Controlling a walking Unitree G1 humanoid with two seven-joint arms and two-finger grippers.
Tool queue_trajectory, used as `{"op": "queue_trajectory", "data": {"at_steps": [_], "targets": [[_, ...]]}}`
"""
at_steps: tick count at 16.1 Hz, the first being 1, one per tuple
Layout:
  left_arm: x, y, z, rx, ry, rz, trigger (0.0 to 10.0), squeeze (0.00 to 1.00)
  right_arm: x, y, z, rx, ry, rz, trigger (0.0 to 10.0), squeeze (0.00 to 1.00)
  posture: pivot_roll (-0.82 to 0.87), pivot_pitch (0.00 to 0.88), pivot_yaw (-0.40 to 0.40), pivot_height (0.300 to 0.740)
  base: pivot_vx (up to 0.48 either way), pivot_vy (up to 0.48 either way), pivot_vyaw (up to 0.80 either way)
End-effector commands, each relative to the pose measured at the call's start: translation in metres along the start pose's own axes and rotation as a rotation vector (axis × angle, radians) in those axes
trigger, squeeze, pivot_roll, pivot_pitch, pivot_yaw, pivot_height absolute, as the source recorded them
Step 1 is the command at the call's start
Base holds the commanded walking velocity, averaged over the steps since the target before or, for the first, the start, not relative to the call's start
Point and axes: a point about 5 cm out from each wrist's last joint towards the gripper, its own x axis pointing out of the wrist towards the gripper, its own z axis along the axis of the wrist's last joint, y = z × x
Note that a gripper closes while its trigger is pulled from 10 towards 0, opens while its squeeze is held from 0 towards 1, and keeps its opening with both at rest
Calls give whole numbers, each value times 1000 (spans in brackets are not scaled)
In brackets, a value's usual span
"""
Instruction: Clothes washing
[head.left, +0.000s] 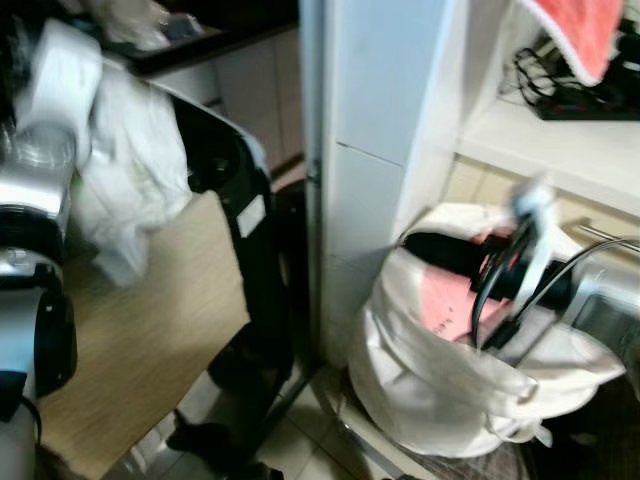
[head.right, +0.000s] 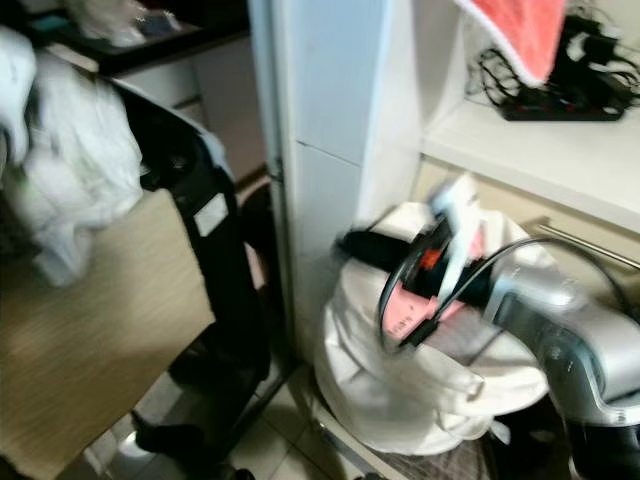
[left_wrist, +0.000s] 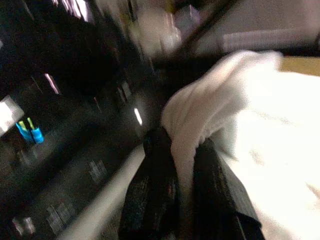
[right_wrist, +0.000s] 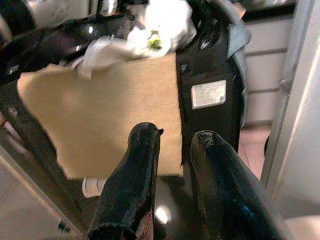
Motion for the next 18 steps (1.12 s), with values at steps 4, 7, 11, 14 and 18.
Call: {"op": "queue_trajectory", "data": {"at_steps": [4,7,11,14,18], "targets": [[-5,43,3,-45,33,36,10000,1000,1,7,4,-52,30,40,10000,0,-121,0,63,740,0,0,0],[-5,36,-2,-21,86,-59,10000,1000,3,8,3,-66,44,49,10000,0,-113,0,57,740,0,0,0],[-9,62,17,20,-51,143,10000,1000,8,5,10,-92,-1,30,10000,0,-110,0,57,740,0,0,0],[-9,58,33,10,-127,78,10000,1000,9,-12,13,-108,-27,-108,10000,0,-105,0,57,740,0,0,0],[-17,-32,55,-148,-370,-534,10000,0,3,-54,0,-135,47,-522,10000,0,-106,0,59,740,0,0,0]]}}
